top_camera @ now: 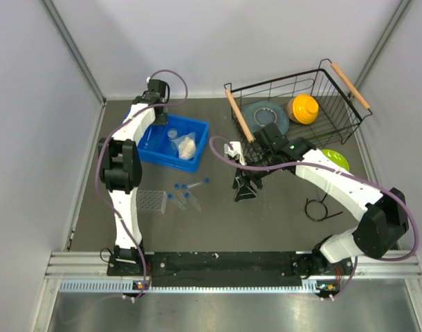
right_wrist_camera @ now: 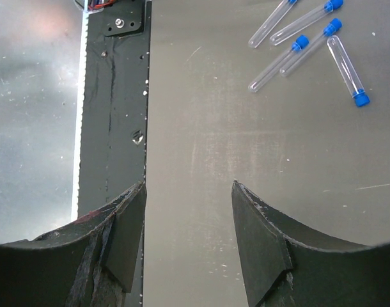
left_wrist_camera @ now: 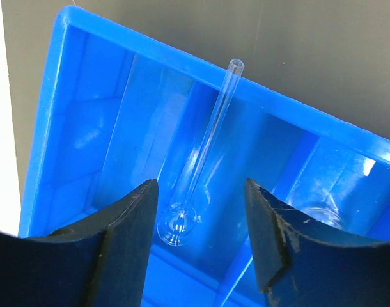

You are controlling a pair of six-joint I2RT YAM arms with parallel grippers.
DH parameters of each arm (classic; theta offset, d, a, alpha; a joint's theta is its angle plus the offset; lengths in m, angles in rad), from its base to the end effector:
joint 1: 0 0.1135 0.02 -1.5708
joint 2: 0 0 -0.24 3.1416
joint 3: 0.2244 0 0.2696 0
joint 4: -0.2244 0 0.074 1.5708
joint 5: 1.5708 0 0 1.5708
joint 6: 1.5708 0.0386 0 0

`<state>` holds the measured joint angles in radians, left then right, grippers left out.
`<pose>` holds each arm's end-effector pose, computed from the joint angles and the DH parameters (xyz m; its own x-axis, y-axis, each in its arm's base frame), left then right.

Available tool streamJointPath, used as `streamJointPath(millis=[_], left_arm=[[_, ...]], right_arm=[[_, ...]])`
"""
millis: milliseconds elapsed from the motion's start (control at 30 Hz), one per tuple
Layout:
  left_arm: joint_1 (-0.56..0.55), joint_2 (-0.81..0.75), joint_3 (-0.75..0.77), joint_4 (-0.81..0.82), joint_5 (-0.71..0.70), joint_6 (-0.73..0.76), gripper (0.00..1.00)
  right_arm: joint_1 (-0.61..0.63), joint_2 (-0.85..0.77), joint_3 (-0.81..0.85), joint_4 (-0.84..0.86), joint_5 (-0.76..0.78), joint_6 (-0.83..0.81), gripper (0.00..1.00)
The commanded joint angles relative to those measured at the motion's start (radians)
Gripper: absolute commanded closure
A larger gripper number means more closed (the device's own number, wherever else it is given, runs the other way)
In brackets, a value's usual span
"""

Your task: Organize the chemistry lab equipment

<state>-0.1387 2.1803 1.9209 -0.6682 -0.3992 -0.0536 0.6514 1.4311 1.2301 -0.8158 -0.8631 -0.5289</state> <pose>0.4899 -0.0532 0.2132 -0.7858 0.0599 -0.6156 -0.1458 0.9493 0.2784 0.2273 0.2102 0.2732 -0.2246 -0.5837 -0.7803 -0.9560 -0.0231 0.2925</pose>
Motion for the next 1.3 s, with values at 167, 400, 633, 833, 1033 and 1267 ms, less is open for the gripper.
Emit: streamJointPath(millis=[167,400,633,833,1033,1267], left_arm=[[0.028,-0.338,-0.172,0.05,0.123,-0.1,0.24],[0.065,-0.692,-0.489,0.133,0.256,-0.164,0.12],[0.099,-1.022,-0.81,0.171,0.407,-0.284,0.05],[0.1,-1.263,-0.991,0.182,0.51,-0.409,0.02],[0.1,-1.413,-1.092,0.194,0.606,-0.456,0.02],[0.099,-1.485,-1.165,0.229,0.756,-0.473,0.01]], right_arm=[[-0.007,-0.057,-0.015,0.001,0.028,-0.06,0.43],[-0.006,-0.118,-0.041,-0.014,0.09,-0.098,0.43],[-0.01,-0.192,-0.038,-0.071,0.16,-0.137,0.41],[-0.099,-0.227,0.022,-0.132,0.2,-0.137,0.4],[-0.288,-0.274,0.031,-0.154,0.174,-0.119,0.39],[-0.486,-0.299,-0.018,-0.148,0.075,-0.083,0.39]])
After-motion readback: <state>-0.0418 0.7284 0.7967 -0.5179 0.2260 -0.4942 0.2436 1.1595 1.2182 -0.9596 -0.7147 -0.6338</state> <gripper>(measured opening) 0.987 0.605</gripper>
